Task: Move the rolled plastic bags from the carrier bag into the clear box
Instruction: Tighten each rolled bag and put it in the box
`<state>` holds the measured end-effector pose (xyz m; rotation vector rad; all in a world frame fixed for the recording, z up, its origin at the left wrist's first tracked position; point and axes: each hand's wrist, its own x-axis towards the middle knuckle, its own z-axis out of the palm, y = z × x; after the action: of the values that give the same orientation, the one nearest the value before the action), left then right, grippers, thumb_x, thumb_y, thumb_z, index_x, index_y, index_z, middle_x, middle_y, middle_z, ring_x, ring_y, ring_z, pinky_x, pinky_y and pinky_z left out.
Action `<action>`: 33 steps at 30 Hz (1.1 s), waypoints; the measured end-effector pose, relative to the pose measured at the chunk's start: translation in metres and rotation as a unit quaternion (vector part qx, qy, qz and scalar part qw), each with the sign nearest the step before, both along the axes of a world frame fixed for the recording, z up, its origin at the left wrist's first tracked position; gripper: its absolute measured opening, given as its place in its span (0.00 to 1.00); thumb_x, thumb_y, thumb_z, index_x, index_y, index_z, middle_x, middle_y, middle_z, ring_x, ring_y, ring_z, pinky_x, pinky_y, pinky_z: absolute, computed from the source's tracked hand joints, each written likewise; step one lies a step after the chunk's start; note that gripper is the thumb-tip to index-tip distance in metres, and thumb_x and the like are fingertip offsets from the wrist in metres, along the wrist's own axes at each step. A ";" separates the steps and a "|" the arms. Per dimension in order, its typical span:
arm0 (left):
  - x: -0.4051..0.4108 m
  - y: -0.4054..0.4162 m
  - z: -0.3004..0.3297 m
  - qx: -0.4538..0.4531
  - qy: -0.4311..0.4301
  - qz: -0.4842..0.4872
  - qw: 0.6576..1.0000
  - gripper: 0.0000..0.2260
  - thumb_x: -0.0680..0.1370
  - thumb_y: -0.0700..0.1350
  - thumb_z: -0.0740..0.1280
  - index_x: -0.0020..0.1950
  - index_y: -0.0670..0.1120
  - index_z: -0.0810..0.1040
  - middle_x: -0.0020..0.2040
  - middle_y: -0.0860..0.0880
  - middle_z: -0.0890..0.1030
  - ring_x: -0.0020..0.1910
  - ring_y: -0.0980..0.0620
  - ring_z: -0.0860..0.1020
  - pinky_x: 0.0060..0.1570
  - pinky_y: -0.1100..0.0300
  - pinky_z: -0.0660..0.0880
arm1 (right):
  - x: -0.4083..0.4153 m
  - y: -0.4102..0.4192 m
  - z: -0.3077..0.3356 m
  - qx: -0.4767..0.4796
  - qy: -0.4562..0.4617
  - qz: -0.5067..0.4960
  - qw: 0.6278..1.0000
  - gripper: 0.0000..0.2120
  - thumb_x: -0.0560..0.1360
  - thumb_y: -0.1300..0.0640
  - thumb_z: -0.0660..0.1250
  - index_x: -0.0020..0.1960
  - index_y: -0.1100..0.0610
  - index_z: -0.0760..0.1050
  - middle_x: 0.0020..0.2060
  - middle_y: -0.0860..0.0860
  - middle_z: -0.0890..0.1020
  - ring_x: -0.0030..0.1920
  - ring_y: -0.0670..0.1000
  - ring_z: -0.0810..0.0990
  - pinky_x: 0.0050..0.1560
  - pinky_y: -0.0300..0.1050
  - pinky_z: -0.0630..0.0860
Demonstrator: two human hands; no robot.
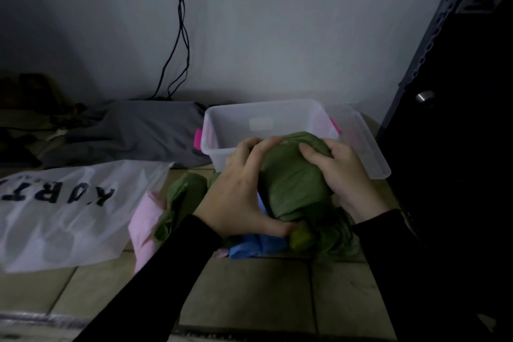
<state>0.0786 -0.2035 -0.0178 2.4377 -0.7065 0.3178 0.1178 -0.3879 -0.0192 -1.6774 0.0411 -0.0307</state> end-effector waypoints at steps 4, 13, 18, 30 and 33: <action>0.004 0.019 0.001 -0.033 -0.019 0.002 0.999 0.51 0.56 0.60 0.77 0.73 0.51 0.58 0.66 0.50 0.65 0.67 0.52 0.66 0.67 0.58 0.66 | 0.002 0.003 -0.001 -0.067 -0.082 -0.008 0.994 0.09 0.75 0.56 0.68 0.43 0.61 0.79 0.40 0.61 0.83 0.44 0.57 0.82 0.48 0.55 0.78; 0.010 0.042 0.008 -0.044 0.044 -0.004 0.998 0.44 0.54 0.61 0.77 0.66 0.50 0.66 0.65 0.53 0.65 0.66 0.54 0.67 0.65 0.66 0.65 | 0.008 0.018 -0.010 -0.085 -0.058 -0.024 0.994 0.13 0.77 0.53 0.66 0.45 0.64 0.77 0.41 0.62 0.82 0.44 0.59 0.81 0.48 0.56 0.78; 0.007 0.048 0.009 -0.016 0.057 -0.006 0.998 0.44 0.54 0.65 0.75 0.67 0.51 0.67 0.67 0.54 0.63 0.67 0.55 0.66 0.65 0.68 0.64 | 0.014 0.014 -0.003 -0.023 0.022 -0.008 0.999 0.06 0.76 0.56 0.67 0.42 0.57 0.79 0.41 0.56 0.83 0.46 0.56 0.82 0.50 0.50 0.78; 0.019 0.046 0.032 -0.022 0.049 -0.012 0.998 0.42 0.55 0.64 0.73 0.66 0.51 0.67 0.66 0.55 0.65 0.66 0.59 0.65 0.64 0.74 0.62 | 0.006 0.023 -0.007 -0.346 -0.111 -0.149 0.920 0.10 0.78 0.49 0.62 0.52 0.55 0.69 0.42 0.52 0.78 0.45 0.58 0.77 0.40 0.48 0.69; 0.021 0.045 0.036 0.029 0.030 0.014 0.999 0.44 0.56 0.68 0.71 0.67 0.49 0.67 0.66 0.54 0.65 0.66 0.58 0.64 0.65 0.70 0.63 | -0.003 0.028 0.005 -0.355 -0.208 -0.210 0.887 0.18 0.75 0.50 0.66 0.61 0.55 0.70 0.55 0.53 0.79 0.55 0.57 0.76 0.50 0.51 0.69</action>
<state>0.0994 -0.1585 0.0179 2.5022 -0.6644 0.2383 0.1145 -0.3597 -0.0137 -2.3290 0.0751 -0.8205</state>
